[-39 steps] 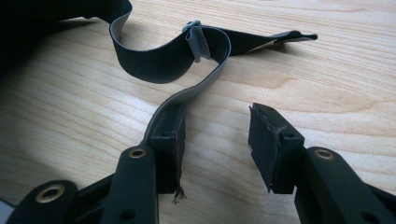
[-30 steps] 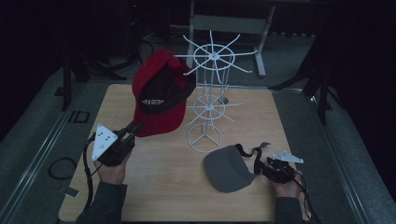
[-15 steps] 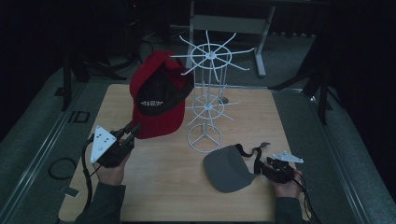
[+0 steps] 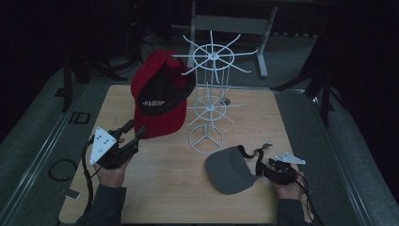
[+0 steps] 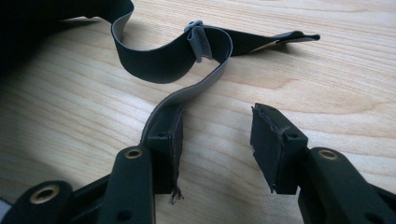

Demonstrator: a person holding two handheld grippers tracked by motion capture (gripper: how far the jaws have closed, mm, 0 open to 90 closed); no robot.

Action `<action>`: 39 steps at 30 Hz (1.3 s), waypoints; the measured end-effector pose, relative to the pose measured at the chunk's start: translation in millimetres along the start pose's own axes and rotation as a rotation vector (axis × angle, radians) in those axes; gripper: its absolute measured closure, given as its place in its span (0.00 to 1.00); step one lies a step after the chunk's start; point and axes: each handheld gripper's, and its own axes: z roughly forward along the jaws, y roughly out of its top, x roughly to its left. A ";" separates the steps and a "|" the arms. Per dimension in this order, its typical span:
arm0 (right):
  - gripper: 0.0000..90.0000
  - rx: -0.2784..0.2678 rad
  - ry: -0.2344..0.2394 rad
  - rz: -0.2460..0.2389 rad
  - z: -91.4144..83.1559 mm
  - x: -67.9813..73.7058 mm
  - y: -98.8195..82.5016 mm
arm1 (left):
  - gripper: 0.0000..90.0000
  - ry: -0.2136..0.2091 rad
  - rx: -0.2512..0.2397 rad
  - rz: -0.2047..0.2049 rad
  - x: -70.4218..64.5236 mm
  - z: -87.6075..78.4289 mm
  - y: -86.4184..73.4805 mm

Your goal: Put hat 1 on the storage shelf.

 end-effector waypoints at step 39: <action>0.46 -0.042 -0.005 0.021 -14.1 6.7 23.4 | 0.46 0.069 0.135 -0.099 27.9 -20.8 -52.1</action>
